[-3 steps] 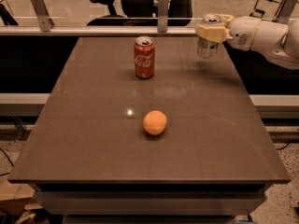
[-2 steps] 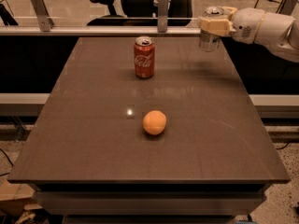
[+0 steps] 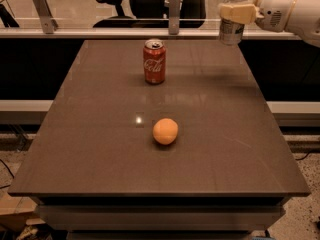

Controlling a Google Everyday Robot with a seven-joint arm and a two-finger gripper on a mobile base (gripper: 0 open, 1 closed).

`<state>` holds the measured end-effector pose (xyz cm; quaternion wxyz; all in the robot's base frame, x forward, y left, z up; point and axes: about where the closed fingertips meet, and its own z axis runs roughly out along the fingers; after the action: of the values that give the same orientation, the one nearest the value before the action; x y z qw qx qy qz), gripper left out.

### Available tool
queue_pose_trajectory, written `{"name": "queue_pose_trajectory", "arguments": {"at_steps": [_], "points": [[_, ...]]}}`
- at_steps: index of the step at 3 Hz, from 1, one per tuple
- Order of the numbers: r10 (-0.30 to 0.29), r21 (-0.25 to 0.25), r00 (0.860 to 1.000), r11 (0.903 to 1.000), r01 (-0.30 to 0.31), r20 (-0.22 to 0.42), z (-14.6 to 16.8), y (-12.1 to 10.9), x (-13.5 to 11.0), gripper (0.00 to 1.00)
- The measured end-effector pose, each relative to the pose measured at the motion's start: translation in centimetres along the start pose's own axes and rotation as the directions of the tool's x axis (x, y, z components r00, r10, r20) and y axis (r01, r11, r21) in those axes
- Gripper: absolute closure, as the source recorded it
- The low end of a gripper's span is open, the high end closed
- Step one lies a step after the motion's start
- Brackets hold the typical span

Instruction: Pick 7up can

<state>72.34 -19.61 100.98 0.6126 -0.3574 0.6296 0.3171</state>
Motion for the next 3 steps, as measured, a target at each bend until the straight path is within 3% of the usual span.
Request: {"name": "queue_pose_trajectory", "arguments": {"at_steps": [1,3], "points": [[0.003,-0.021,1.0,0.9998,-0.004,-0.01,-0.6,0.63,-2.35,1.0],[-0.001,-0.048,1.0,0.9988,0.001,-0.007,-0.6,1.06,-3.08,1.0]]}}
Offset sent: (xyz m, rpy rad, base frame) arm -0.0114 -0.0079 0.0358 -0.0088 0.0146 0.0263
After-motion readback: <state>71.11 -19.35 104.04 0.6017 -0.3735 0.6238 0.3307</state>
